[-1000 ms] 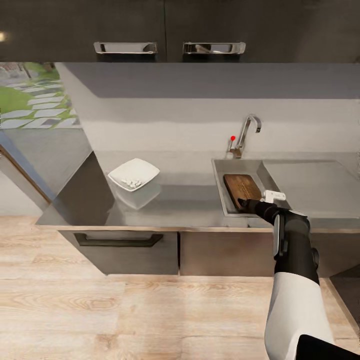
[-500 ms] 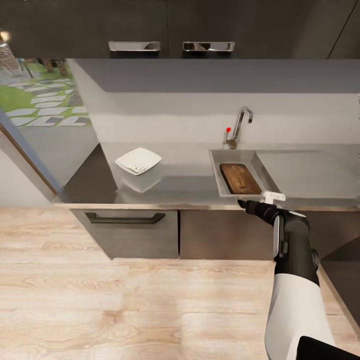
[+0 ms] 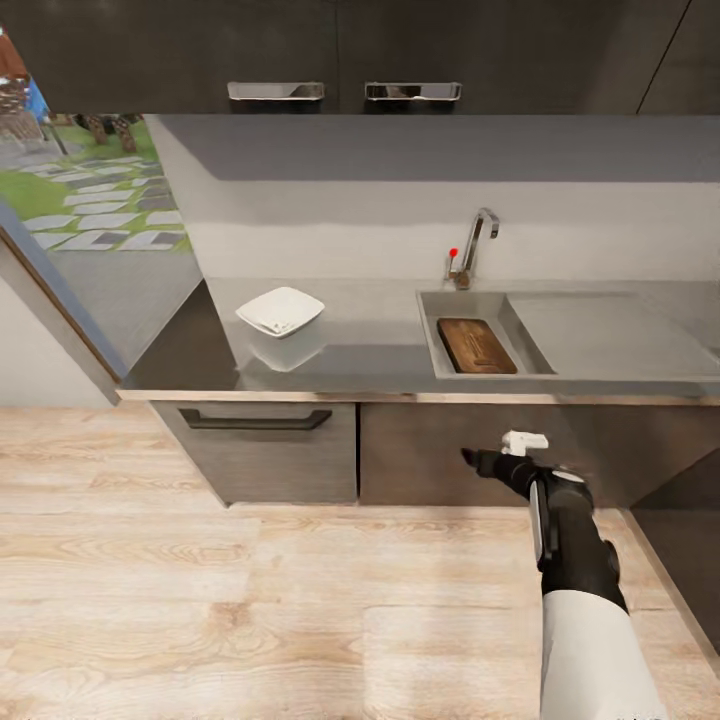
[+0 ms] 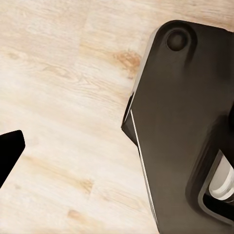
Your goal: In the kitchen, take the Vidalia onion out of the sink, dice it on the chopping board with the paring knife, put the diced onion into the bowl on the countertop, then place both the paring knife and the chopping board into the sink.
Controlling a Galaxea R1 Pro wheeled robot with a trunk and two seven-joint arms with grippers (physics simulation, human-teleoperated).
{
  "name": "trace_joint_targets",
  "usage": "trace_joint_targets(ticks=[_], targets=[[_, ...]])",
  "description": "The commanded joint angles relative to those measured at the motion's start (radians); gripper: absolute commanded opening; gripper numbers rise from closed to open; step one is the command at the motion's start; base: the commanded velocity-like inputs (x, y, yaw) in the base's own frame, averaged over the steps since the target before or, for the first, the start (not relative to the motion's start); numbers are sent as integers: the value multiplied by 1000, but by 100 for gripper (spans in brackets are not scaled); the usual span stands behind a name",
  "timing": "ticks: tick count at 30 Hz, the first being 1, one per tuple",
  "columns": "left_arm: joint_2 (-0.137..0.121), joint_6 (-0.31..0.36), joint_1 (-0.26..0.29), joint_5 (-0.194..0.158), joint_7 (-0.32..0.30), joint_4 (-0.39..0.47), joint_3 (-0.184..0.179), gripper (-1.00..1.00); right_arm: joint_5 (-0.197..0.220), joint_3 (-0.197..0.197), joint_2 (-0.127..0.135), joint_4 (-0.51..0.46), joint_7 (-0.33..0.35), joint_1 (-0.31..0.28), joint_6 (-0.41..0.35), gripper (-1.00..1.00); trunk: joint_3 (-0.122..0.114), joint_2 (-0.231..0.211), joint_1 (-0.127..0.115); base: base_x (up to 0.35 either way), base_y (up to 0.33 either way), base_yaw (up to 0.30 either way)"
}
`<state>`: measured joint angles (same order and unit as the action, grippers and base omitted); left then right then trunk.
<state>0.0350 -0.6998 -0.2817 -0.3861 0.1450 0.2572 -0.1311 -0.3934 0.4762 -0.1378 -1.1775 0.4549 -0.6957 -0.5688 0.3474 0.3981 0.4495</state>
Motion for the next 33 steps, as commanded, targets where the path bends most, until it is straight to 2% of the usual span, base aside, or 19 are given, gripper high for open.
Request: trace_joint_targets(ticks=[1,3,6,7,10,15,17,18,20,21,22,25,26,28,29,33], targets=[[0,-1,-1,-2,10,3,-8,100,-14,4,-1,23,10,0,17,100,1,2,1,-5,0,0],[0,-2,-1,-1,10,5,-8,100,-51,4,0,114,9,3,92,100,1,2,1,-2,0,0],[0,-2,-1,1,9,10,-8,100,-134,4,1,287,6,4,206,100,1,2,1,0,0,0],[-1,-2,-1,2,9,11,-8,100,-147,4,1,319,4,4,228,100,1,2,1,0,0,0],[-5,-2,-1,2,10,19,-8,100,-204,6,2,496,-16,5,372,100,1,2,1,0,0,0],[-7,0,-1,3,11,22,-8,100,-225,7,13,740,-109,5,563,100,1,2,1,0,0,0],[-8,0,-1,3,11,26,-8,100,-228,6,38,901,-182,5,690,100,1,2,1,0,0,0],[-8,1,-1,3,11,27,-8,100,-228,6,46,943,-202,5,727,100,1,2,1,0,0,0],[-15,2,-1,3,11,38,-8,100,-227,5,76,1073,-291,9,877,100,1,2,1,0,0,0],[-18,2,-1,3,12,47,-8,100,-227,5,86,1105,-330,25,935,100,1,2,1,0,0,0],[-20,2,-1,3,12,51,-8,100,-227,5,89,1116,-346,39,958,100,1,2,1,0,0,0],[-26,3,-1,2,13,67,-8,100,-226,4,102,1148,-401,136,1033,100,1,2,1,0,0,0],[-27,3,-1,2,13,69,-8,100,-226,5,104,1150,-405,152,1041,100,1,2,1,0,0,0],[-28,3,-1,2,13,73,-8,100,-226,5,115,1155,-415,222,1080,100,1,2,1,0,0,0],[-28,3,-1,1,12,74,-8,100,-225,5,129,1157,-418,283,1124,100,1,2,1,0,0,0],[-28,3,-1,1,12,74,-8,100,-224,5,142,1159,-421,396,1212,100,1,2,1,0,0,0]])
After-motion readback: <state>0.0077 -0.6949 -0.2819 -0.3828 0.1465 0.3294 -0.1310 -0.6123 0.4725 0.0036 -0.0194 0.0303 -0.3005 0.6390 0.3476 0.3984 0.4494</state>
